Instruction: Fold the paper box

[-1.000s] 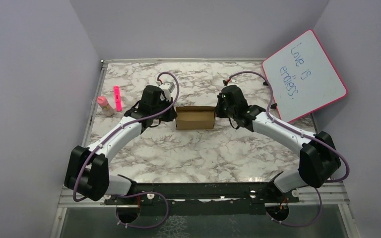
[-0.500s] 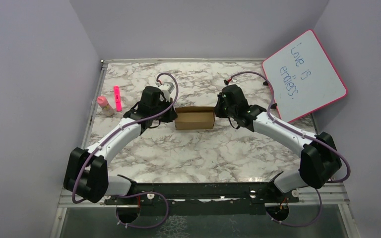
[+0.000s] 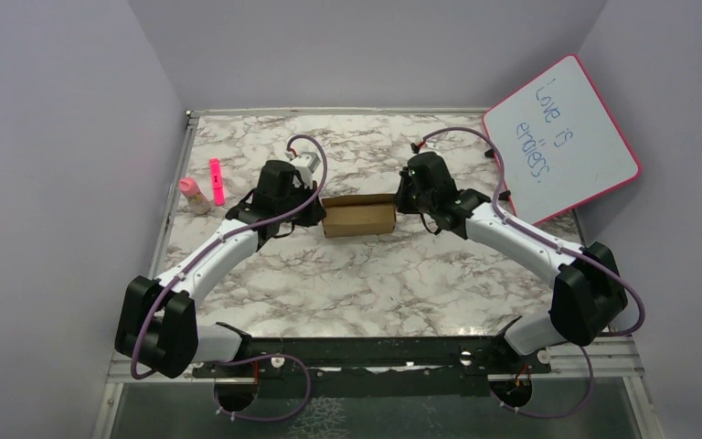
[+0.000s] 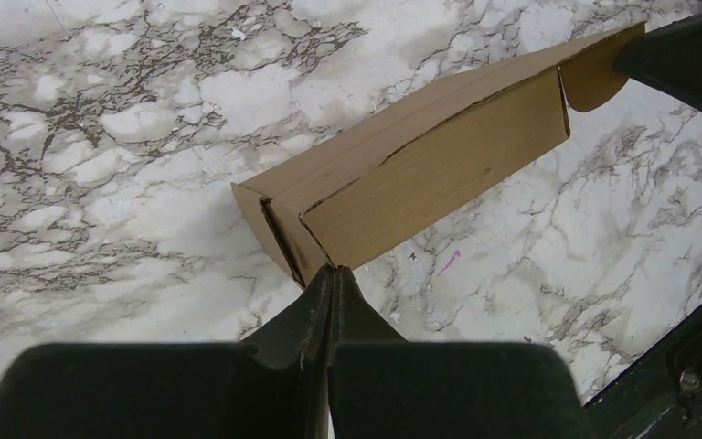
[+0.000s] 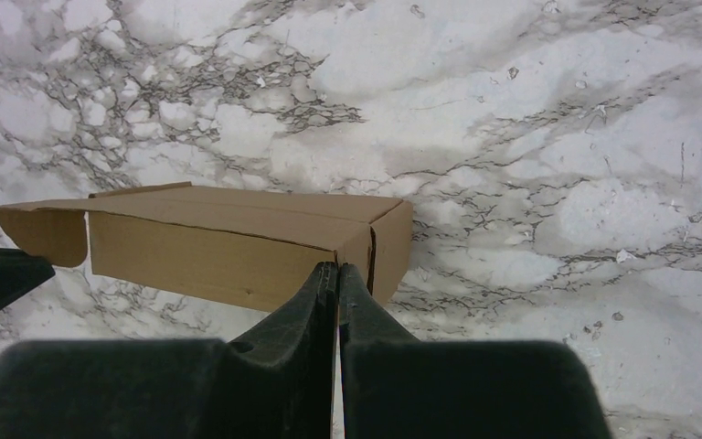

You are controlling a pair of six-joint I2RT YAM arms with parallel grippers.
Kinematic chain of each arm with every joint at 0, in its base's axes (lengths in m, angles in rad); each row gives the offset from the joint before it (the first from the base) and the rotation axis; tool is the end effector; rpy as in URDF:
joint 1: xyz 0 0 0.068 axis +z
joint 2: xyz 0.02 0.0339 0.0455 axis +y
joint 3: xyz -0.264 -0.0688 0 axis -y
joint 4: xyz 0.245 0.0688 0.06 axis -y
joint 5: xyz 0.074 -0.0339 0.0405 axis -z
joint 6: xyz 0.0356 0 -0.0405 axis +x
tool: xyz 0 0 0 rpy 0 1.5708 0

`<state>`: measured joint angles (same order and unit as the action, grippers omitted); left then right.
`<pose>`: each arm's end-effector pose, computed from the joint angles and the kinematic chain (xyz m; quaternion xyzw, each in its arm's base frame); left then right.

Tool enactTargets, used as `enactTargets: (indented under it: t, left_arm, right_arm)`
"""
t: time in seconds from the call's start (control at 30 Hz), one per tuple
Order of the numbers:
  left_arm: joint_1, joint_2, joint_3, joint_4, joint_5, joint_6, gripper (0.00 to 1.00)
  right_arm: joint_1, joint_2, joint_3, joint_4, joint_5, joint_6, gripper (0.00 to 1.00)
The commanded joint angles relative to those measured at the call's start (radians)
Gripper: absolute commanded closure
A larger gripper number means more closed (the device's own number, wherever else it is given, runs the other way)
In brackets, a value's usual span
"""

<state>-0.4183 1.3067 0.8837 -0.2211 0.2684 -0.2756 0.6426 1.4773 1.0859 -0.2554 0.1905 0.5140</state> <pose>0.2573 -0.1247 0.2574 0.1228 0.8800 -0.2632 0.3758 0.2695 0.1934 0.2727 -0.0150 0.8920 0.1712 0.4181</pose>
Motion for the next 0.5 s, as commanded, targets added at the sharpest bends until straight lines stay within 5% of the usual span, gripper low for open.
enactTargets:
  t: [0.0, 0.47]
  left_arm:
    - [-0.001, -0.033, -0.012, 0.014, -0.004, 0.003, 1.0]
    - [-0.001, -0.037, -0.012, -0.002, -0.02, 0.011, 1.0]
  right_arm:
    - [0.009, 0.014, -0.032, 0.024, 0.012, -0.023, 0.92]
    - [0.009, 0.034, -0.083, 0.053, 0.009, -0.01, 0.92]
